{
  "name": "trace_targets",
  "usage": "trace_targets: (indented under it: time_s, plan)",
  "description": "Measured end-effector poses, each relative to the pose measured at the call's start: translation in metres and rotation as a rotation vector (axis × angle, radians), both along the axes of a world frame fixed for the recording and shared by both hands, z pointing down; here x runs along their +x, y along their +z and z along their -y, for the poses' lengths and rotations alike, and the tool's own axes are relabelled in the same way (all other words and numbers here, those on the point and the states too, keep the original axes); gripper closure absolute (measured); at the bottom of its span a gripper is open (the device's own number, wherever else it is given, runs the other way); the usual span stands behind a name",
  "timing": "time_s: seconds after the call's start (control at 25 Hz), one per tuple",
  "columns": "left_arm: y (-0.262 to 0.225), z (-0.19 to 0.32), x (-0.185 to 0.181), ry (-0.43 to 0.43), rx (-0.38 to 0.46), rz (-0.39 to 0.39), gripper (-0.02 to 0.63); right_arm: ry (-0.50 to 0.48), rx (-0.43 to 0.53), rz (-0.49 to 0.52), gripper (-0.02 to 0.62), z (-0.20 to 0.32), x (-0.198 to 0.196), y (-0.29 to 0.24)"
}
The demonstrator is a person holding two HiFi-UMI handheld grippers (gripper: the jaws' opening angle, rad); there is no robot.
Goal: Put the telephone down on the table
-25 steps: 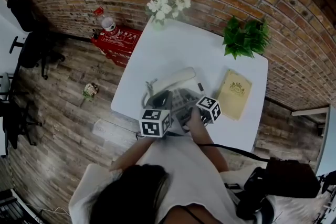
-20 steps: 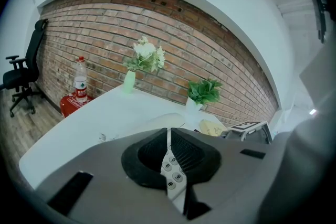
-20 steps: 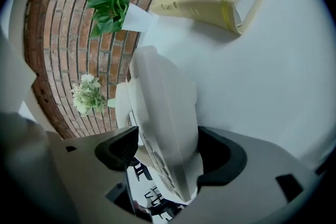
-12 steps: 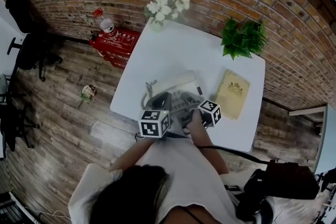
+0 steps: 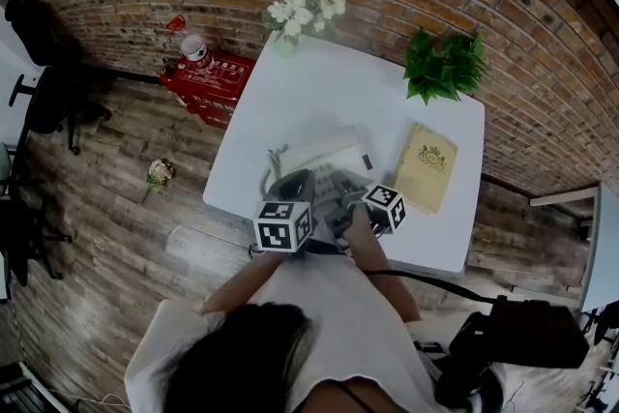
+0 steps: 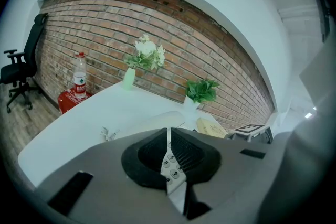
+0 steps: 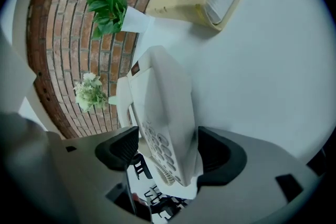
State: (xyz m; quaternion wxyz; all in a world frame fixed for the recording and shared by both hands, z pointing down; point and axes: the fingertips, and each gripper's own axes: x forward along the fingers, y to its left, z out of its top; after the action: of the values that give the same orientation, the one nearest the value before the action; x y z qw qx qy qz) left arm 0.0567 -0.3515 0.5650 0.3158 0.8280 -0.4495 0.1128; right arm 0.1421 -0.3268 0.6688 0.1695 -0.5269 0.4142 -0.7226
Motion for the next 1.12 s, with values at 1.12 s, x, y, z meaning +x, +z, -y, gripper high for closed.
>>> trace_targets:
  time_s: [1.12]
  plan:
    - [-0.018, -0.048, -0.029, -0.004, 0.054, -0.007, 0.565, -0.235, 0.402, -0.573, 0.256, -0.021, -0.009, -0.094]
